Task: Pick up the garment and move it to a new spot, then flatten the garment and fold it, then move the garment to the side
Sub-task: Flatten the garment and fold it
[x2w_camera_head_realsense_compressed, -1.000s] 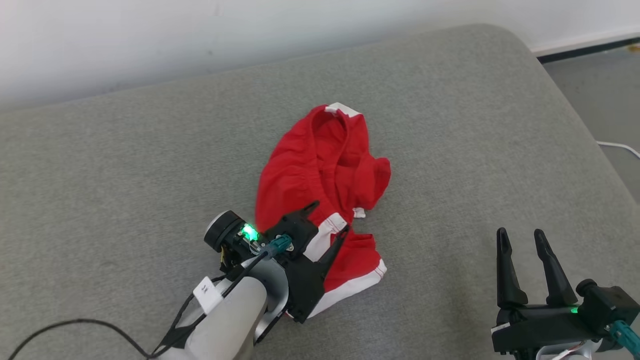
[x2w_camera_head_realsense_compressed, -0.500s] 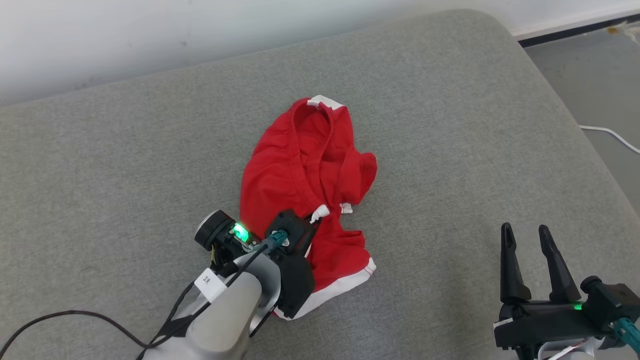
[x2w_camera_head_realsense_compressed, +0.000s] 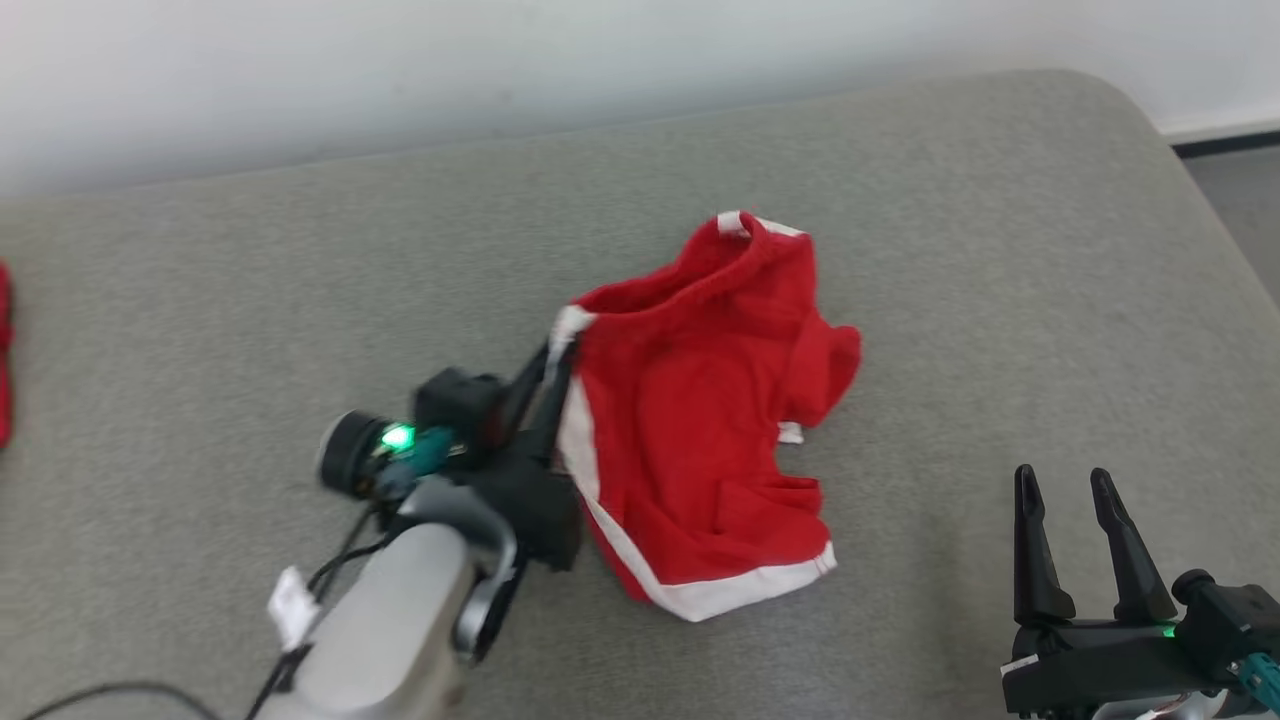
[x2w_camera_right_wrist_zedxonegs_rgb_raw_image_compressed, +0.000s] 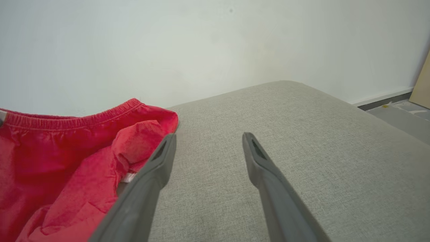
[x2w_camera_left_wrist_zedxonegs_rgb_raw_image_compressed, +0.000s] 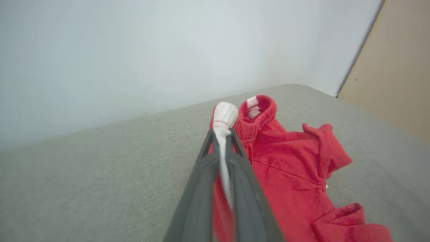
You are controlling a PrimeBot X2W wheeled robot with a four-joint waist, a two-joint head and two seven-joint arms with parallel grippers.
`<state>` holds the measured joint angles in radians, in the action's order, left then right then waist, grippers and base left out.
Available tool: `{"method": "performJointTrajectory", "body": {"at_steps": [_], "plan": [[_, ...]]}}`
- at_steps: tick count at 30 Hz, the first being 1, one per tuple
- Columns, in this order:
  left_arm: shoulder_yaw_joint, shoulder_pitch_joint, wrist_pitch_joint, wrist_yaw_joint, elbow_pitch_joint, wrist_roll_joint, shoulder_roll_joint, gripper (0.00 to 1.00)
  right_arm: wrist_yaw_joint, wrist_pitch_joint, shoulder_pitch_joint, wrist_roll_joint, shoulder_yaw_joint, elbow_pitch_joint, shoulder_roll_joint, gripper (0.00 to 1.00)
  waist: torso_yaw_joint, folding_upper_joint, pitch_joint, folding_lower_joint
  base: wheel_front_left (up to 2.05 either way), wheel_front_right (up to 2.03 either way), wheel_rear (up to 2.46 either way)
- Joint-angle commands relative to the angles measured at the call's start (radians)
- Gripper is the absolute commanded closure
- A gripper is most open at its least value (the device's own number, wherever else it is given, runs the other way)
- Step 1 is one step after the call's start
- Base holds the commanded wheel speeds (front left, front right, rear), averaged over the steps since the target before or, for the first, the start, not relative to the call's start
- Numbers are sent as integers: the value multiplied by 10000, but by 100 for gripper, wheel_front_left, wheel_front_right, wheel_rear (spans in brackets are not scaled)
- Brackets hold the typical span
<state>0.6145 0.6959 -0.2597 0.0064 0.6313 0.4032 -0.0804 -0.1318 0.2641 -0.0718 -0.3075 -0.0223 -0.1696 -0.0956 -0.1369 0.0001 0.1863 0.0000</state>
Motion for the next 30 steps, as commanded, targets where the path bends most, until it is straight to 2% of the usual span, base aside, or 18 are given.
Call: {"method": "performJointTrajectory", "body": {"at_steps": [1,9,15,20,21,22,30], "plan": [[-332,-476,-66,191,-299,174,-216,100,22,5,128,39,-12,9,-69,0,643,-1,-202,0,0,0,0],[-1844,-3056,-48,802,-2125,594,-859,100,22,5,221,40,-9,-83,-228,0,1243,-1,-375,0,0,0,0],[-2843,-5117,-50,945,-2870,706,-673,100,22,5,333,53,44,-108,-304,0,1366,-1,-529,0,0,0,0],[-3238,-5955,-51,751,-2703,554,-435,100,22,5,410,62,77,-167,-344,0,1412,-1,-687,0,0,0,0],[-3292,-6027,-49,748,-2649,459,-411,56,22,5,421,63,88,-190,-353,0,1419,-1,-726,0,0,0,0],[-3376,-6052,-49,702,-2639,385,-389,0,22,5,420,60,104,-199,-365,0,1424,-1,-762,0,0,0,0],[-4288,-6206,-50,419,-3436,-372,-257,0,22,5,515,63,177,-278,-362,0,1475,-1,-1137,0,0,0,0]]}}
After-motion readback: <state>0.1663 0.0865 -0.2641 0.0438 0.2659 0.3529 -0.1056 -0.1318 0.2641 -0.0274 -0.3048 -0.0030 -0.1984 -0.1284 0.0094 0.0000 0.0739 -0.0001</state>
